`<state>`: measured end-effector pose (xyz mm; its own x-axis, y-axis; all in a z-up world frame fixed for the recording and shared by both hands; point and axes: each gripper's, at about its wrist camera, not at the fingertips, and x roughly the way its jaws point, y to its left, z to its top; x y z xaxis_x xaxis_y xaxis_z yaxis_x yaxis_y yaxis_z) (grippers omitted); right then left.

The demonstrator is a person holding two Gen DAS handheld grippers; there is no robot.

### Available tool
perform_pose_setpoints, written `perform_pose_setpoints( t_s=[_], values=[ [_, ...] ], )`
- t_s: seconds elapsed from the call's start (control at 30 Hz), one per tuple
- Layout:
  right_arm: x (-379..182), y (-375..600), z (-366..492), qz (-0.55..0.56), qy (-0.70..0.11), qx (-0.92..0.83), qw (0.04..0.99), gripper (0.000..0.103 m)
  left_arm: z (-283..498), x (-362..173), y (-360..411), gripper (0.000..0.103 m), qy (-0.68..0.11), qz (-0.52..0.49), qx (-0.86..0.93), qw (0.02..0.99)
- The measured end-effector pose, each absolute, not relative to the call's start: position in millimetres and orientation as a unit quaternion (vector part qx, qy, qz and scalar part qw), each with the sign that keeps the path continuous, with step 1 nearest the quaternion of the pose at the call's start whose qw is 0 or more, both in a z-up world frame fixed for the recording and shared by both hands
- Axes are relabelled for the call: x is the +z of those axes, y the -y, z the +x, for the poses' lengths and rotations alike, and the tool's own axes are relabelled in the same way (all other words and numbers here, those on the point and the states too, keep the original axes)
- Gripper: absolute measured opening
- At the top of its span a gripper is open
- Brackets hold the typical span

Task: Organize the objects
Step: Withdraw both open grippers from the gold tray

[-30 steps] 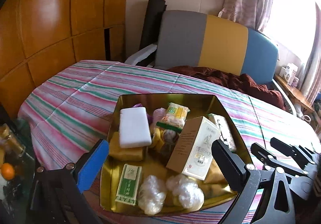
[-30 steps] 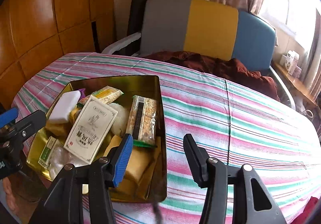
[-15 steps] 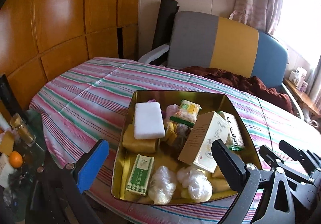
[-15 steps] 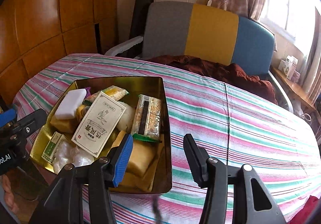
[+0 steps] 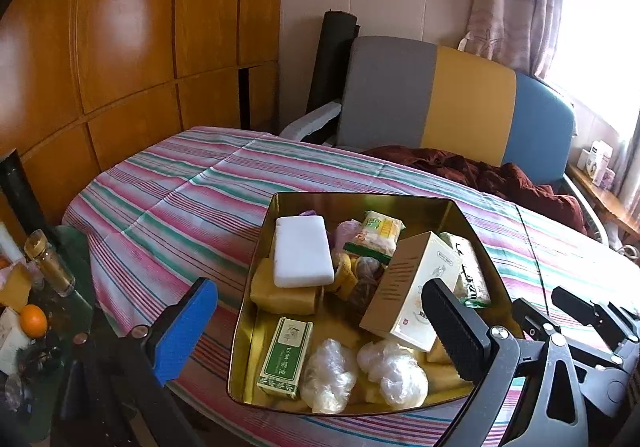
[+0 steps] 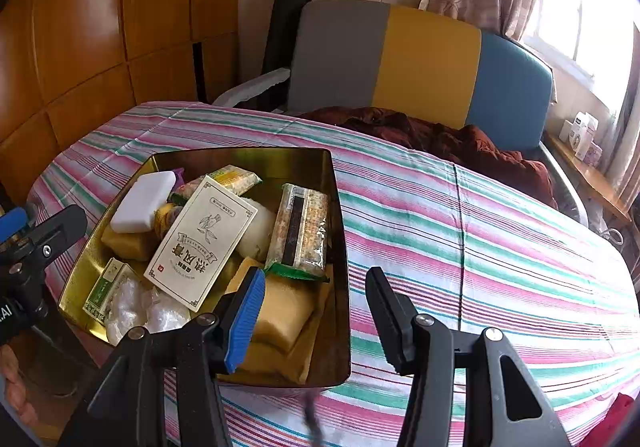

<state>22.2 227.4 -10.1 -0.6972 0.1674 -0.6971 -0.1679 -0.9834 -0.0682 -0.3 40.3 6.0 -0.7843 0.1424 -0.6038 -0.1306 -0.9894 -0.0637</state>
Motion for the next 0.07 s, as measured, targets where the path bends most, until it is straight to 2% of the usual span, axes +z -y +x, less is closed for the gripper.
perform_pose_setpoints(
  t_s=[0.07],
  values=[
    [-9.6,-227.2,22.4,-0.375,0.001,0.923,0.09,0.053,-0.7,5.5,-39.8,0.103,0.008,-0.32,0.945,0.069]
  ],
)
